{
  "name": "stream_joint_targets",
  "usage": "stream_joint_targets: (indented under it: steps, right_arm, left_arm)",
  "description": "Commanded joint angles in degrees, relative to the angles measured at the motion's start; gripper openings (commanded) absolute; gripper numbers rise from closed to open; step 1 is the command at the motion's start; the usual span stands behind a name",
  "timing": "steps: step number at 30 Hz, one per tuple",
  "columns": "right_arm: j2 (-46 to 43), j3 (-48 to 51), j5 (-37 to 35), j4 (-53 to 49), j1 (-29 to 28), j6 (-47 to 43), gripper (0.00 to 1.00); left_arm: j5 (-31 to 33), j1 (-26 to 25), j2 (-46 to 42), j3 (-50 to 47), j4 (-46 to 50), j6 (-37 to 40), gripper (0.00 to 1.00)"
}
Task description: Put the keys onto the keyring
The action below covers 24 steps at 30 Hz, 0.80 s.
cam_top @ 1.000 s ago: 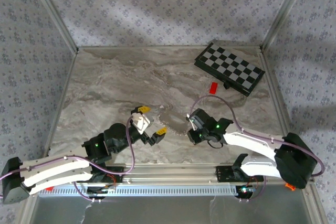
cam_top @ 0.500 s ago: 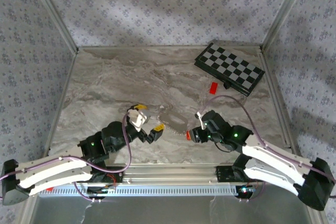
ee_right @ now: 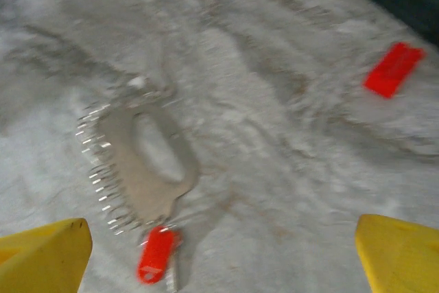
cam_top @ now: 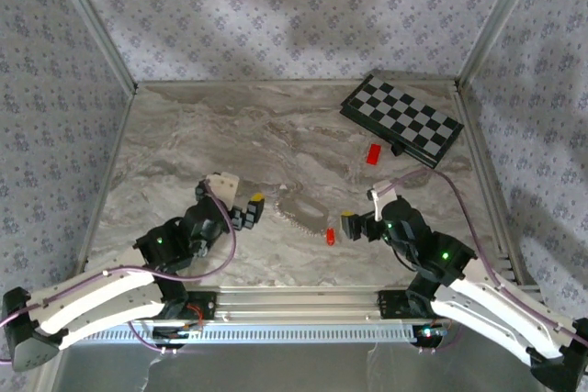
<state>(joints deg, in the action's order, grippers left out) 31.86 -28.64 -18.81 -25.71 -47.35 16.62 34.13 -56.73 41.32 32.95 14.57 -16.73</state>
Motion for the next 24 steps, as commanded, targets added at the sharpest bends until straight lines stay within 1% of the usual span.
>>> stream_joint_targets:
  steps: [1,3,4,7,10,12,14,18,20,24]
  right_arm:
    - [-0.7,-0.8,-13.3,-1.0,1.6,-2.9,1.0]
    - [-1.3,0.2,-16.4,2.3,3.0,-4.9,1.0]
    - [-1.7,0.8,-16.6,3.9,3.7,-6.3,1.0]
    - [-2.7,2.2,-14.0,9.0,5.7,-12.4,1.0]
    - [-2.5,3.5,-17.6,12.6,7.2,-15.5,1.0]
    - [-2.7,5.3,-17.5,15.7,8.6,-19.6,1.0]
    - [-3.3,6.6,-17.8,18.1,10.3,-19.7,1.0]
    - [-4.6,10.4,-15.3,24.6,15.1,-22.7,1.0]
    - [-4.5,12.2,-15.4,26.4,18.3,-20.4,1.0]
    - [-3.9,15.1,-10.0,28.8,26.5,-17.1,1.0]
  left_arm:
    - [2.9,4.1,1.5,2.2,5.3,-4.9,1.0]
    - [2.9,6.8,2.5,2.1,5.4,-4.7,1.0]
    - [2.9,7.6,2.7,1.6,4.9,-3.8,1.0]
    - [3.1,8.6,2.2,-0.6,1.3,0.0,1.0]
    - [3.8,9.4,1.4,-2.7,-3.1,3.3,0.99]
    - [5.5,10.4,1.3,-3.7,-5.0,4.5,1.0]
    - [7.7,11.7,1.1,-4.3,-5.9,4.8,1.0]
    - [11.6,14.1,1.0,-6.4,-8.7,6.6,1.0]
    - [13.8,15.5,1.5,-7.4,-10.2,7.5,1.0]
    - [17.6,18.3,3.6,-9.4,-14.0,10.9,1.0]
